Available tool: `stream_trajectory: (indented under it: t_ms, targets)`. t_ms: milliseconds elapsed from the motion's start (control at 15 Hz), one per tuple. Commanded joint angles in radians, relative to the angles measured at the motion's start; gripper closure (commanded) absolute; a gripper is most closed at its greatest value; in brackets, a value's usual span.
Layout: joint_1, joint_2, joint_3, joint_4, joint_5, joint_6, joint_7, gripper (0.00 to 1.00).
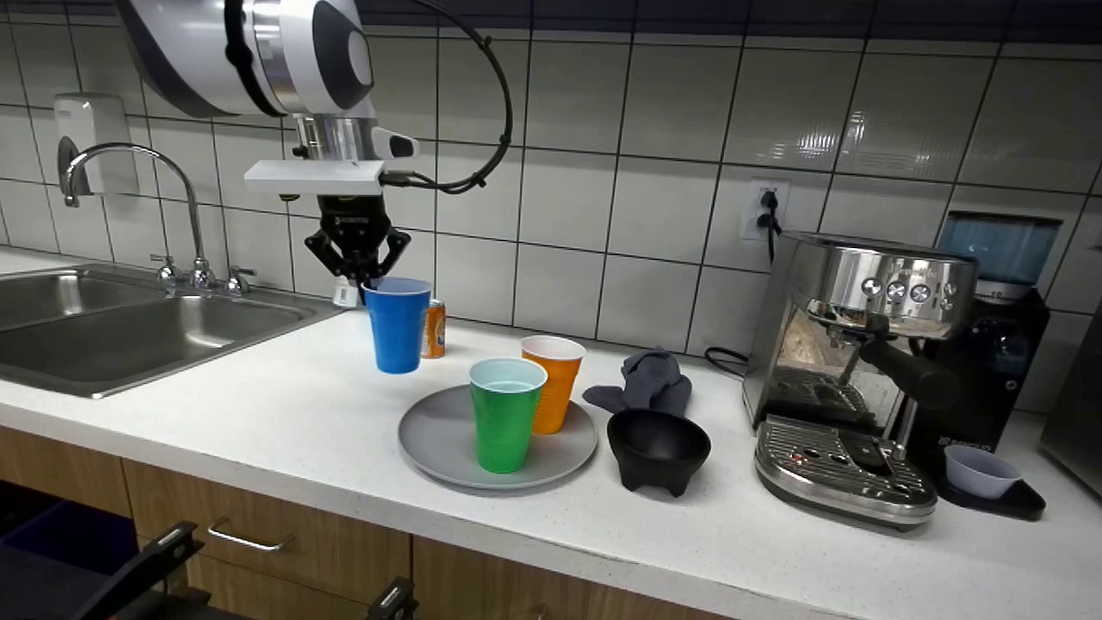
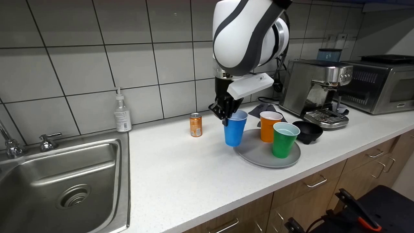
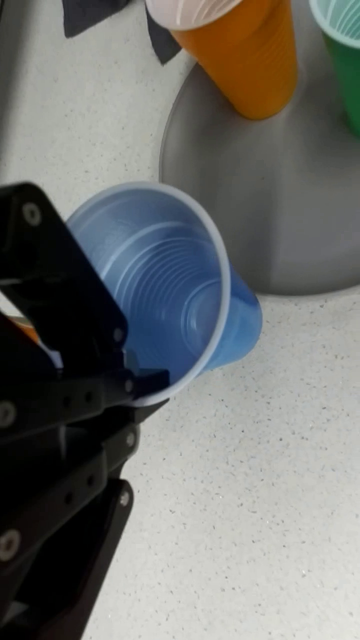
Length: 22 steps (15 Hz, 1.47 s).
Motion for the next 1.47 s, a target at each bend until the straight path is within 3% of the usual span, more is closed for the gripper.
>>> stream_trajectory:
  t_ms: [0,733,1400]
  targets:
    - [-0.03,-0.054,-0.007,-0.032,-0.032,-0.026,0.041,0.99]
    - [-0.081,-0.047,-0.04,-0.036,-0.043,-0.036,0.049,0.99]
    - [-0.085,0.001,-0.049,-0.006,-0.084,-0.048,0.082,0.99]
